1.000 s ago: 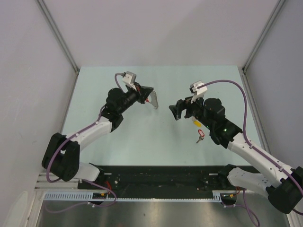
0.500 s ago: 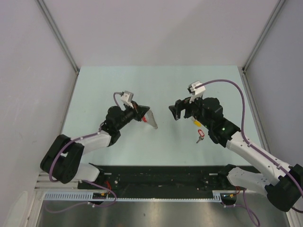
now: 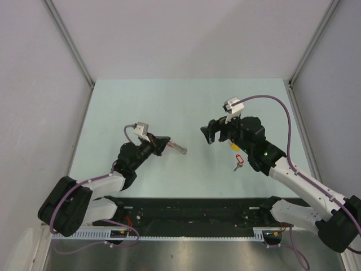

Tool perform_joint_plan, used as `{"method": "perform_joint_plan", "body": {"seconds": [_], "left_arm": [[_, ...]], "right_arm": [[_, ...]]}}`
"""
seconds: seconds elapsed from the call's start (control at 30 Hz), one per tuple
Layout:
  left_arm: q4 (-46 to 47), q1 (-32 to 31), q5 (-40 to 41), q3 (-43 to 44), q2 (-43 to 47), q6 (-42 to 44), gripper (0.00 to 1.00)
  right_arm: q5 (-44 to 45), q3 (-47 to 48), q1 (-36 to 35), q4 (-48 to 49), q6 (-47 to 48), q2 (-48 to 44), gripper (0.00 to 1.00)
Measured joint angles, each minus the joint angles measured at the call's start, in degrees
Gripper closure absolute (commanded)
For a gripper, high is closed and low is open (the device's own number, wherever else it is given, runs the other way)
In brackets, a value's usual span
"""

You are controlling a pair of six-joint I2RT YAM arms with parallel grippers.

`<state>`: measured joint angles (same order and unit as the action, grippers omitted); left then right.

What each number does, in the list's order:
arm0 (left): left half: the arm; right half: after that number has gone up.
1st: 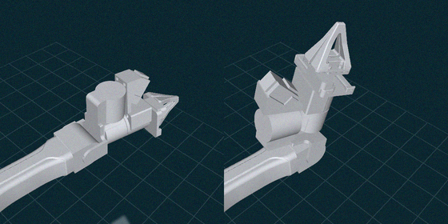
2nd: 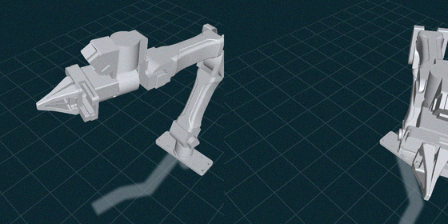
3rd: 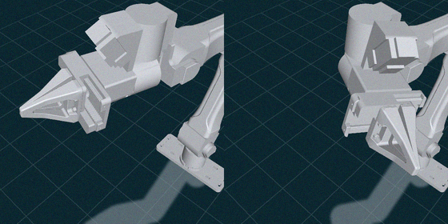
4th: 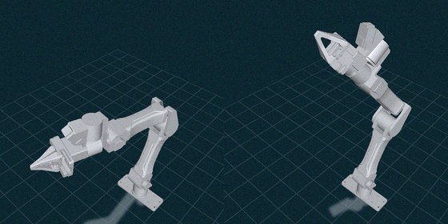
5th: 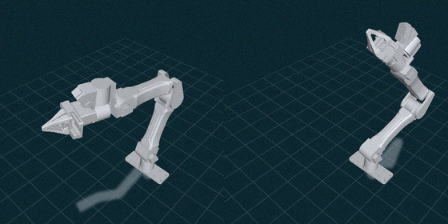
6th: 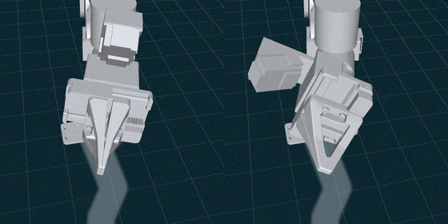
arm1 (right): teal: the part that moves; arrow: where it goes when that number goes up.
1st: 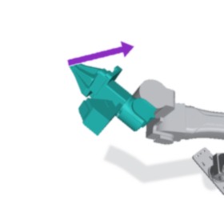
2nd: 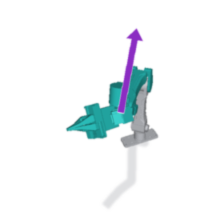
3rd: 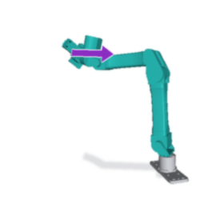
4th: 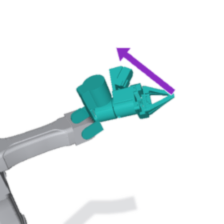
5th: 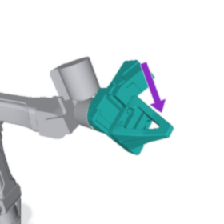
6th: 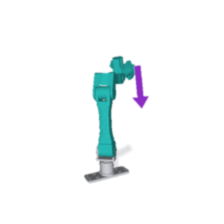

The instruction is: Put the keys on the keyring

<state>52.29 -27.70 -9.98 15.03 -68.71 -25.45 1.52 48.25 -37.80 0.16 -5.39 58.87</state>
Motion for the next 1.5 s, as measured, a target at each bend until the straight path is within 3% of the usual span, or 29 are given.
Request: {"method": "perform_joint_plan", "body": {"seconds": [0.4,0.5,0.53,0.6,0.7,0.8,1.07,1.27,1.5], "left_arm": [[-7.1,0.0,5.8,-2.3,0.4,-0.6,0.78],[-9.0,0.0,6.4,-0.8,-1.6,-0.6,0.64],[-9.7,0.0,6.4,0.1,-2.3,-0.5,0.52],[-11.2,0.1,6.5,1.9,-2.6,-0.5,0.43],[-15.5,1.1,6.8,6.2,-2.1,-1.0,0.18],[-21.4,4.2,7.2,9.8,0.8,-2.1,0.01],[-42.9,15.6,12.0,18.3,17.3,-2.8,0.00],[-56.8,17.3,21.7,25.0,29.5,1.7,0.00],[-63.2,17.4,30.9,28.2,44.2,9.7,0.00]], "right_arm": [[0.7,-1.6,0.0,-2.2,-0.1,0.0,0.00],[1.2,-1.7,0.0,-2.3,-0.1,0.0,0.00],[1.6,-1.7,0.0,-2.4,-0.2,0.0,0.00],[2.5,-1.7,0.2,-2.7,-0.2,-0.1,0.00],[4.1,-1.8,1.3,-3.4,-0.9,-0.7,0.00],[4.8,-1.9,5.0,-4.7,-2.7,-1.7,0.00],[5.2,-2.1,19.4,-8.2,-9.1,-5.7,0.00],[6.7,-2.1,31.1,-12.8,-14.2,-10.2,0.00],[12.1,-2.1,32.7,-16.4,-15.8,-16.7,0.00]]}}
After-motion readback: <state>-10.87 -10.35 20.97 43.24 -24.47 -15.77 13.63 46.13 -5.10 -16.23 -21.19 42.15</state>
